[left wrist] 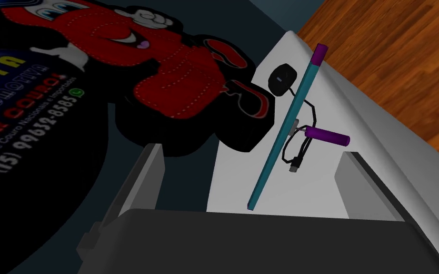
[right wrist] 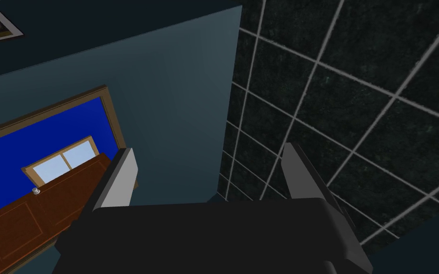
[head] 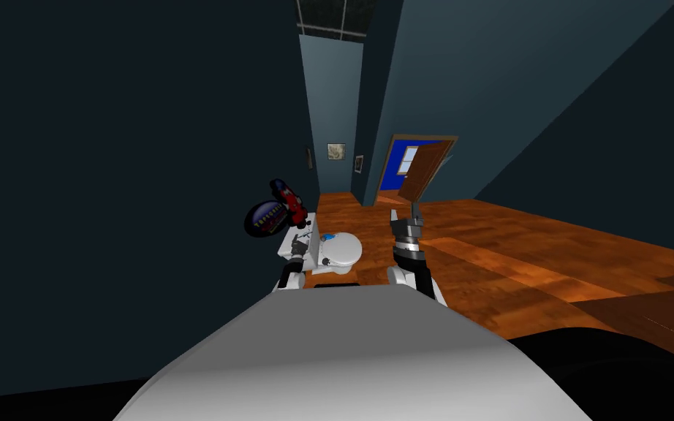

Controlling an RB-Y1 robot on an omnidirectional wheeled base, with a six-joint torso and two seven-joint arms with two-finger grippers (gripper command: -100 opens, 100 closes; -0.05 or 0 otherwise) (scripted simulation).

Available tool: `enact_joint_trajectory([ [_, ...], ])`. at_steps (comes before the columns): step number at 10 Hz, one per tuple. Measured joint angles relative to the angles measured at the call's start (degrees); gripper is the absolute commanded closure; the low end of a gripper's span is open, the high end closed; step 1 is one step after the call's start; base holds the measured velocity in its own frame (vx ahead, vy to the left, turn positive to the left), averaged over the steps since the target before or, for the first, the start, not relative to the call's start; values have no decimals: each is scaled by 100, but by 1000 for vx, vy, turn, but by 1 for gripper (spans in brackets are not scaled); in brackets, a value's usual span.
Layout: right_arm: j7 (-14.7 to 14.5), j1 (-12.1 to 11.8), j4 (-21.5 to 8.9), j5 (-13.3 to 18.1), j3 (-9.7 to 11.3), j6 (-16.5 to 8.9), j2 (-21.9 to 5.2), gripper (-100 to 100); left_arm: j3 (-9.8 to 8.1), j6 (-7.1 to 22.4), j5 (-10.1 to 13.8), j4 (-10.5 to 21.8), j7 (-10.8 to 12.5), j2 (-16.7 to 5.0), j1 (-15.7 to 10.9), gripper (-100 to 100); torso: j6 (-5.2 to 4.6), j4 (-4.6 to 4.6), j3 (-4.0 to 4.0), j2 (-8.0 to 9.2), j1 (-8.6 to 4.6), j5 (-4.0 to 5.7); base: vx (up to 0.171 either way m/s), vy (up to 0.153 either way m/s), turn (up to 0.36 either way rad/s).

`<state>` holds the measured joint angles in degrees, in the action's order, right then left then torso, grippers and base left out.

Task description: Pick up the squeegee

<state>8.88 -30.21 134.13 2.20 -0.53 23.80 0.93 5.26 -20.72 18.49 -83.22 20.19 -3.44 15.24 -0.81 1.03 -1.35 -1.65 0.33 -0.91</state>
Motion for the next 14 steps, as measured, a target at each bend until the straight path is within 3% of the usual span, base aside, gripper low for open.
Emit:
enact_joint_trajectory([
  [7, 0, -1, 0, 0, 0, 0, 0, 0, -1214, -83, -265, 964, 57, 10, -1074, -100, 1, 6, -3, -1, -17, 3, -110, 3, -200],
  [10, 0, -2, 1, 0, 0, 1, 0, 0, -1682, -142, -359, 1339, 77, 20, -1480, -100, 1, 132, 17, 169, 19, -18, -78, 2, -144],
  [11, 0, -3, 1, 0, -1, 1, 0, 0, -1849, -98, -394, 1319, 67, 53, -1541, -100, 7, 178, 33, 246, 42, -31, -125, 4, -293],
  [14, 0, -4, 1, 0, -1, 1, 0, 0, -2344, -191, -500, 1783, 58, 86, -2006, -100, -3, 344, 80, 510, 80, -75, -111, -16, -169],
])
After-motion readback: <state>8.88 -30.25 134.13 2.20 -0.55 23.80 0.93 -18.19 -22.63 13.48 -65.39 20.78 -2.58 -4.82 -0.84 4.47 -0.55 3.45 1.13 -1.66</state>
